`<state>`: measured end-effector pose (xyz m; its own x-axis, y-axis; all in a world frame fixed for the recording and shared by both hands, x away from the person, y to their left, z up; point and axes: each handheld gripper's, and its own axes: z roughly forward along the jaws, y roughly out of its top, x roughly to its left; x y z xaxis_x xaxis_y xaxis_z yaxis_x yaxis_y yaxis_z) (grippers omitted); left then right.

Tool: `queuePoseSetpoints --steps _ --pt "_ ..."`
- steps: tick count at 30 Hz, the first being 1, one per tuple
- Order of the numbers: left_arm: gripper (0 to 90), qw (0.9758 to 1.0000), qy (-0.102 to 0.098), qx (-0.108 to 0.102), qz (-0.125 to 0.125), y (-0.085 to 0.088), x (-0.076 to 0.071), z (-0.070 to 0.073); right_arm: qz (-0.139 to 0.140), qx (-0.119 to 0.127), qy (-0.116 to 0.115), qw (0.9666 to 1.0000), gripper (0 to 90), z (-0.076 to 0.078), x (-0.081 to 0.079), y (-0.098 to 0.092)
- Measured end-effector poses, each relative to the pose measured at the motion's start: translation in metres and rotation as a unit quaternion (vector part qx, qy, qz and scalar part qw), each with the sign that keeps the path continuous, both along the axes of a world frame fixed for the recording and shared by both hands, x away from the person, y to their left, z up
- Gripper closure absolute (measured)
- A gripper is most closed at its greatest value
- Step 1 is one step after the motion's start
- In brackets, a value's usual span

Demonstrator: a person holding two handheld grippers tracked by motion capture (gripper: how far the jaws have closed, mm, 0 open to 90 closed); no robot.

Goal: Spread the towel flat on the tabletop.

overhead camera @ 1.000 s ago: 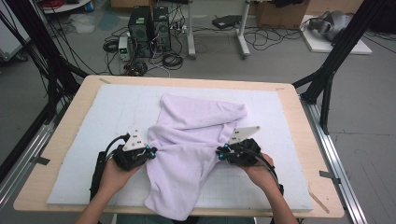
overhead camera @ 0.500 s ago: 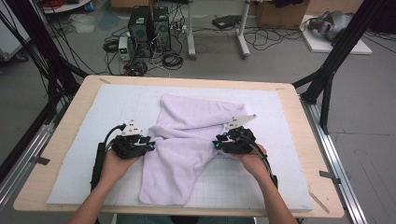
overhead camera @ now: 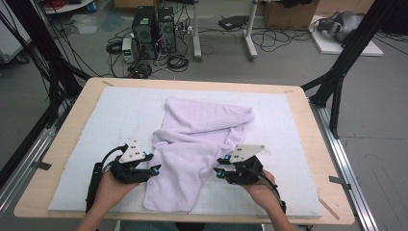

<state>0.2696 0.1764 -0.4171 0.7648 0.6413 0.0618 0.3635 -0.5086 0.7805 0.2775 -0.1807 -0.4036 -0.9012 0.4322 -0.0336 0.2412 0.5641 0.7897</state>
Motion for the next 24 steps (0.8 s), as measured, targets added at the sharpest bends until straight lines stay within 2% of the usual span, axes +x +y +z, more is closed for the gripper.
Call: queuePoseSetpoints --steps 4,7,9,10,11,14,15,16,20,24 --pt "48.0 0.9998 0.014 0.015 -0.008 -0.006 -0.004 -0.014 0.013 -0.016 0.005 0.9998 64.1 -0.016 -0.003 0.016" --pt "55.4 0.9988 0.026 0.032 -0.027 -0.009 -0.005 -0.023 0.014 -0.033 0.009 0.9993 64.2 -0.025 -0.002 0.028" --pt "60.9 0.9988 0.025 0.025 -0.035 -0.009 -0.006 -0.024 0.019 -0.050 0.006 0.9985 67.3 -0.030 0.000 0.037" --pt "63.2 0.9988 0.025 0.025 -0.034 -0.009 -0.006 -0.024 0.012 -0.065 0.003 0.9978 69.8 -0.034 0.001 0.042" --pt "63.4 0.9988 0.025 0.023 -0.034 -0.009 -0.007 -0.025 0.013 -0.069 0.003 0.9975 71.6 -0.036 0.002 0.045" --pt "75.2 0.9982 0.026 0.019 -0.051 -0.010 -0.009 -0.025 0.015 -0.047 0.019 0.9986 84.6 -0.039 0.006 0.047" --pt "80.2 0.9980 0.023 0.018 -0.056 -0.012 -0.010 -0.026 0.018 -0.046 0.015 0.9987 86.6 -0.039 0.007 0.047" --pt "85.3 0.9978 0.022 0.018 -0.059 -0.012 -0.010 -0.026 0.018 -0.043 0.022 0.9987 87.4 -0.039 0.007 0.046" --pt "87.8 0.9979 0.021 0.012 -0.059 -0.013 -0.012 -0.022 0.022 -0.028 0.028 0.9990 88.3 -0.033 0.006 0.038" --pt "88.0 0.9977 0.006 -0.006 -0.067 -0.017 -0.018 -0.008 0.020 0.001 0.019 0.9996 88.3 -0.015 -0.005 0.017"
